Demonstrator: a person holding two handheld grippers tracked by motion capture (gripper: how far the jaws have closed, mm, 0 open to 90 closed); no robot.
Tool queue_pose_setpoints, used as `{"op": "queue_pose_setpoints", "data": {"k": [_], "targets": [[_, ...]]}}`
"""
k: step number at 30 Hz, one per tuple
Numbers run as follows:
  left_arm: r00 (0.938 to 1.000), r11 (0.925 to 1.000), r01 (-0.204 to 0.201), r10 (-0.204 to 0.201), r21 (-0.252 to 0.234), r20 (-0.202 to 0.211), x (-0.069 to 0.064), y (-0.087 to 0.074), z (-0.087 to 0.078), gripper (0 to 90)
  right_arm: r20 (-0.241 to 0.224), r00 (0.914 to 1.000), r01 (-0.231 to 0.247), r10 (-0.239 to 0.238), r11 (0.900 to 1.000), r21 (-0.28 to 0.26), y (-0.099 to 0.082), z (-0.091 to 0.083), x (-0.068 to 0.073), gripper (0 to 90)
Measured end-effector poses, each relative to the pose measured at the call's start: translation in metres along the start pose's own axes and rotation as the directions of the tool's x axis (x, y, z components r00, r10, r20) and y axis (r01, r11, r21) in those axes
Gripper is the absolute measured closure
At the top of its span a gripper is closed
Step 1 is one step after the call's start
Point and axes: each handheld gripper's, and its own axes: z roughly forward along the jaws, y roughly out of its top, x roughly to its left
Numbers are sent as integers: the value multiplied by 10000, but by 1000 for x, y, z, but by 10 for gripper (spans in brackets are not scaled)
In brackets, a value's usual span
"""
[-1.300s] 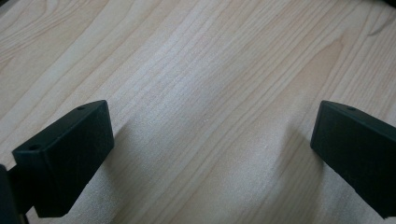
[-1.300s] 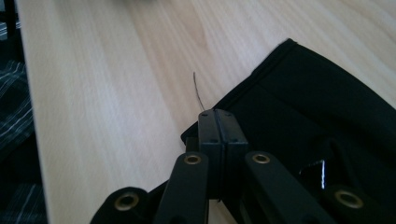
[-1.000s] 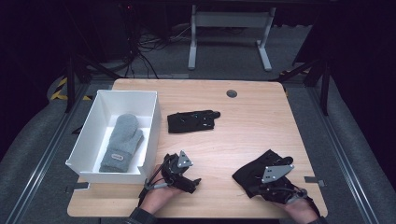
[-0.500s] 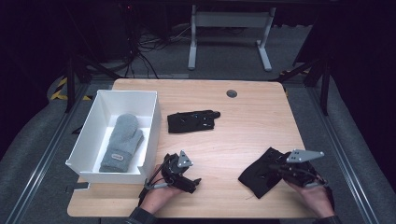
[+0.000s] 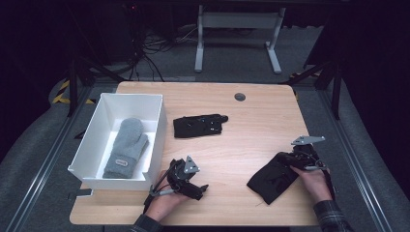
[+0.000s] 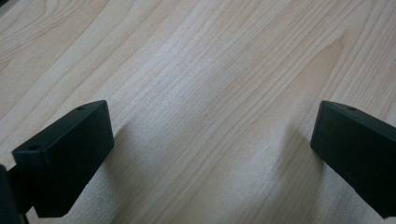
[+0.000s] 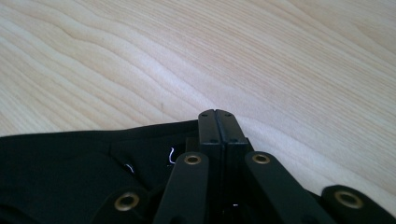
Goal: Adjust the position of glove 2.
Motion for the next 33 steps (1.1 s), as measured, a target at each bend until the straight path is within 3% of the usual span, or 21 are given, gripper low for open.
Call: {"op": "queue_pose_setpoints", "data": {"k": [3,7,11,22,26,30,33], "targets": [[10000,10000,4,-4,-2,2,0,0,0,0,-111,9999,118,-119,9999,-26,5,5,2,900],[10000,10000,17,-17,-19,6,0,0,0,0,-630,9959,646,-650,9979,-85,14,15,13,900],[10000,10000,-3,3,-1,12,0,0,0,0,-1235,9823,1384,-1409,9900,-285,25,28,31,900],[10000,10000,10,-10,-6,12,0,0,0,0,-1762,9537,2401,-2440,9698,-431,42,47,77,900],[10000,10000,6,-6,-1,10,0,0,0,0,-1773,9524,2430,-2479,9688,-493,42,46,77,894],[10000,10000,6,-6,14,12,0,0,0,0,-1619,9582,2222,-2359,9700,-983,42,37,73,735],[10000,10000,-16,16,-1,9,0,0,0,0,-1304,9701,1878,-2046,9735,-1305,38,25,65,610]]}}
